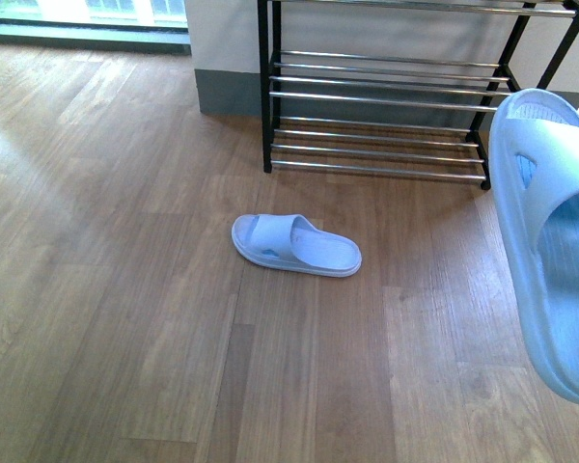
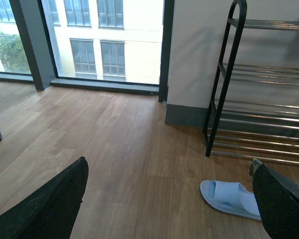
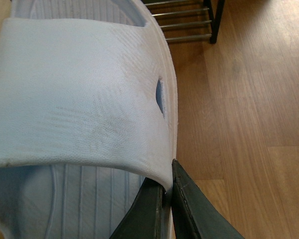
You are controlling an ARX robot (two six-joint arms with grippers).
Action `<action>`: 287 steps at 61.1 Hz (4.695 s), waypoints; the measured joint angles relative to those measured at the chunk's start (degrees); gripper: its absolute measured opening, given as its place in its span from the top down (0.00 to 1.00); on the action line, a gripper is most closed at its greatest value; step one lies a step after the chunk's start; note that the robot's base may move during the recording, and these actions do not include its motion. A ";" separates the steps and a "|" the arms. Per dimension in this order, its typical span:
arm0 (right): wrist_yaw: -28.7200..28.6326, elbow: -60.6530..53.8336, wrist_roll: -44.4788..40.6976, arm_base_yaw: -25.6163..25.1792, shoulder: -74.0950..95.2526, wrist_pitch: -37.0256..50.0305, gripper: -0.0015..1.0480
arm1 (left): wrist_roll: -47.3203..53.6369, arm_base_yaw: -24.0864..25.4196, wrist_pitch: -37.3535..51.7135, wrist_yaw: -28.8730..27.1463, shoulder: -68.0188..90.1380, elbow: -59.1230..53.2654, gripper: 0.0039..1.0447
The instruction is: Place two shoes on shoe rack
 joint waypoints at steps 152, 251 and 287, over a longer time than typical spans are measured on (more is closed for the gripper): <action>0.22 -0.02 0.04 -0.35 -0.07 -0.02 0.98 | -17.35 -5.57 48.74 -8.28 120.50 23.76 0.09; 0.22 -0.02 0.02 -0.35 -0.07 -0.02 0.98 | -14.49 -13.38 26.77 -7.34 162.53 67.47 0.84; 0.22 -0.02 0.02 -0.35 -0.07 -0.02 0.98 | 8.90 -13.57 34.99 -9.25 162.57 66.53 0.98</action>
